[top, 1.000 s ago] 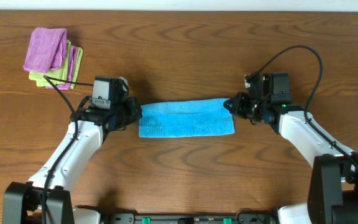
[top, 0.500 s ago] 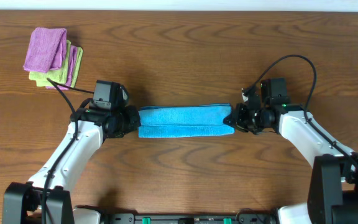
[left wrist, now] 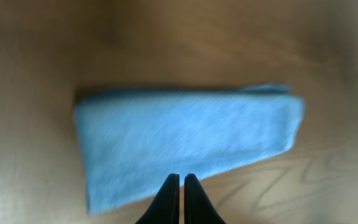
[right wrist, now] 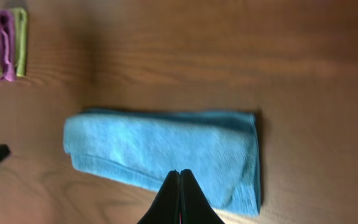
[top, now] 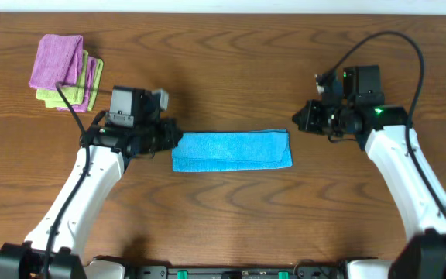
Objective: Fold the cloth
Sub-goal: 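Release the folded strip and raise both grippers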
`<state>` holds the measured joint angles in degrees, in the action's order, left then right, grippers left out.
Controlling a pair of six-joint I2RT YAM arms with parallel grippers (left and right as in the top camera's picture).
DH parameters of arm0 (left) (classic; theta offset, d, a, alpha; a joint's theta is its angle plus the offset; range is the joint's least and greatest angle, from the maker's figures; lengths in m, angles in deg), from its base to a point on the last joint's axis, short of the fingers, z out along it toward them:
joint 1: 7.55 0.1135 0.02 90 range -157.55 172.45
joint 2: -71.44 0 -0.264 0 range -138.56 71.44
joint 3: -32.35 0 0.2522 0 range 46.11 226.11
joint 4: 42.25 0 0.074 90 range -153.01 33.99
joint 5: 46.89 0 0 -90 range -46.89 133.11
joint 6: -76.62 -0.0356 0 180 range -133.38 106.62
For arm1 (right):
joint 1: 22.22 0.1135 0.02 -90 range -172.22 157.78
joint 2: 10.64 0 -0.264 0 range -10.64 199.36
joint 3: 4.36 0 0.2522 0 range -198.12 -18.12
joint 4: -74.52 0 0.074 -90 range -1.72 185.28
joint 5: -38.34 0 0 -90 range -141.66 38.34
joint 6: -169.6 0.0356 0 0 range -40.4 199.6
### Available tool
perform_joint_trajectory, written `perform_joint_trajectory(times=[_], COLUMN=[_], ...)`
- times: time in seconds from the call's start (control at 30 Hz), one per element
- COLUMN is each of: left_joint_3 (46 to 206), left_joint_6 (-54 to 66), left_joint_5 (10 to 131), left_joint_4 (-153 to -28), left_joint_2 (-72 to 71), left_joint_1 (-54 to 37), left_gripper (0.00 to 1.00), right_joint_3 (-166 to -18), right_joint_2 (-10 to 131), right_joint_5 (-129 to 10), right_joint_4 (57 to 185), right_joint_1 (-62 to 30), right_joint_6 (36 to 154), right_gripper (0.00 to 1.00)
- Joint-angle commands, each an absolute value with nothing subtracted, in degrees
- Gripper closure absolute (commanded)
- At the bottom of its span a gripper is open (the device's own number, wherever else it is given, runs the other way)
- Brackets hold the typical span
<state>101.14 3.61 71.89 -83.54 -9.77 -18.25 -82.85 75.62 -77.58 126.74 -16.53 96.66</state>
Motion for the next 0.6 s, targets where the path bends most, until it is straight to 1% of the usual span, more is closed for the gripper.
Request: perform_joint_trajectory(times=[0.0, 0.03, 0.07, 0.13, 0.43, 0.47, 0.53, 0.57], left_joint_3=[102.19, 102.12, 102.10, 102.10, 102.10, 102.10, 102.10, 102.10], left_joint_6=[0.55, 0.92, 0.99, 1.91, 4.88, 5.05, 5.69, 6.15], left_joint_5=[62.10, 56.89, 54.31, 51.93, 51.69, 51.71, 51.74, 51.74], left_joint_4=[-83.73, -83.71, -83.65, -83.54, -82.55, -82.53, -82.57, -82.62], left_joint_2=[-9.90, -11.26, -12.48, -15.72, -28.85, -29.64, -30.80, -31.52], left_joint_1=[-21.48, -23.14, -24.15, -25.63, -27.10, -27.10, -27.10, -27.10], left_gripper=[0.94, 0.94, 0.94, 0.94, 0.94, 0.94, 0.94, 0.94], right_joint_3=[-82.89, -82.67, -82.59, -82.59, -82.52, -82.46, -82.43, -82.43], right_joint_2=[75.93, 77.28, 78.48, 80.65, 83.03, 83.27, 83.90, 84.21], right_joint_5=[-70.19, -68.18, -67.28, -67.26, -64.86, -64.92, -64.96, -65.14], right_joint_4=[127.03, 127.03, 126.89, 126.68, 127.55, 127.68, 128.45, 129.01], right_joint_1=[-12.62, -10.98, -9.93, -9.01, -9.10, -9.43, -10.74, -11.85], right_joint_6=[94.60, 95.13, 95.43, 95.67, 96.48, 95.08, 93.38, 93.01], right_gripper=[0.99, 0.98, 0.98, 0.99, 0.98, 0.87, 0.48, 0.41])
